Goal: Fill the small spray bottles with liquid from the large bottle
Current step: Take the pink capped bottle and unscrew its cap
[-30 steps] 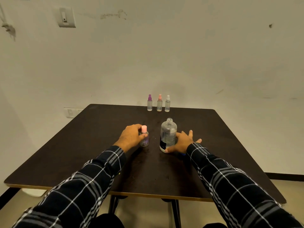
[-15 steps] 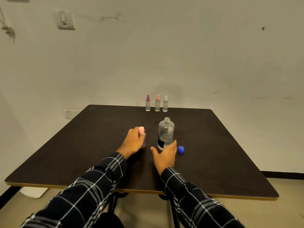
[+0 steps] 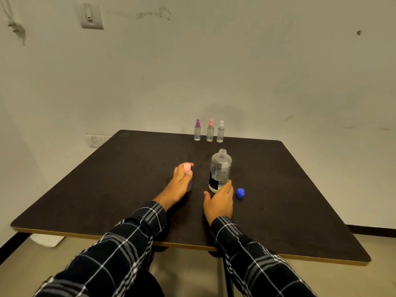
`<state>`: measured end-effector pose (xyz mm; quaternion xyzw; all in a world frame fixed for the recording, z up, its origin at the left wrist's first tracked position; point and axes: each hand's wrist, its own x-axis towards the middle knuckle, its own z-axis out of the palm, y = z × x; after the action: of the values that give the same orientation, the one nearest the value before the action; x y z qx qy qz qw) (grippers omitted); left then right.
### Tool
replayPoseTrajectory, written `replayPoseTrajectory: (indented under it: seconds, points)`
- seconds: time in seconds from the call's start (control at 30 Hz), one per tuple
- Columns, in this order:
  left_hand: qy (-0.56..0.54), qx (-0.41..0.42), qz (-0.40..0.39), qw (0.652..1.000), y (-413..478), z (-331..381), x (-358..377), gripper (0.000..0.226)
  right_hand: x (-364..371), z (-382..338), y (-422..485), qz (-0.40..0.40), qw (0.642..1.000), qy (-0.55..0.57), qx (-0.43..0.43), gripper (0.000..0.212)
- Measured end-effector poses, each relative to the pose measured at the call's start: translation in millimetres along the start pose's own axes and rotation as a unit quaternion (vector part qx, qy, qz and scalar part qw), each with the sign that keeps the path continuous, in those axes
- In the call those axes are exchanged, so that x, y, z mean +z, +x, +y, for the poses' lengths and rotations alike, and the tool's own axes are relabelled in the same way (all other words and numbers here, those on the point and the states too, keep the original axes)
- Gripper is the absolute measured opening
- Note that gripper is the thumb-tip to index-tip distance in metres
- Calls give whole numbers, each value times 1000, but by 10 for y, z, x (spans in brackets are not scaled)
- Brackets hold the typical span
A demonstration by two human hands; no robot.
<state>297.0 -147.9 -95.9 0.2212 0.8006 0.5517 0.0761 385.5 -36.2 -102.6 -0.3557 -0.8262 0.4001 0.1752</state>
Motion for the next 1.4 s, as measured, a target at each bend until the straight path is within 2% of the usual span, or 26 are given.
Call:
replayPoseTrajectory:
  seconds: [0.17, 0.3, 0.37, 0.43, 0.5, 0.57, 0.6, 0.77, 0.93, 1.1, 1.27, 1.33, 1.4]
  points:
    - [21, 10, 16, 1000, -6, -14, 18, 34, -5, 30, 13, 5, 1000, 4, -6, 94]
    - [45, 35, -14, 998, -18, 15, -37, 28, 18, 20, -47, 27, 999, 43, -17, 93]
    - [61, 40, -26, 997, 12, -26, -76, 27, 18, 23, -135, 97, 992, 46, -63, 78]
    - [80, 29, -42, 995, 42, -78, -98, 28, 24, 34, -196, 139, 979, 21, -148, 53]
    - [90, 18, -61, 994, 45, -116, -108, 35, 19, -6, -213, 63, 977, 43, -197, 32]
    - [100, 25, -78, 992, 37, -129, -128, 50, 32, -89, -192, -25, 975, 76, -206, 23]
    - [106, 29, -84, 990, 35, -126, -145, 55, 51, -145, -161, -39, 974, 84, -206, 22]
    - [138, 8, -89, 986, 33, -139, -231, 51, 204, -373, 27, -33, 973, 152, -167, 29]
    - [166, 4, -86, 982, 56, -151, -265, 48, 306, -480, 141, -51, 974, 180, -126, 20]
    - [193, 14, -87, 977, 77, -159, -277, 44, 318, -506, 220, -64, 977, 146, -139, 18]
    - [194, 23, -92, 976, 77, -151, -270, 47, 334, -444, 225, -124, 965, 148, -177, 35]
    - [182, 18, -93, 979, 81, -168, -269, 47, 326, -451, 215, -122, 967, 145, -170, 46]
    - [179, 10, -94, 979, 75, -157, -274, 47, 297, -491, 241, -104, 972, 150, -146, 43]
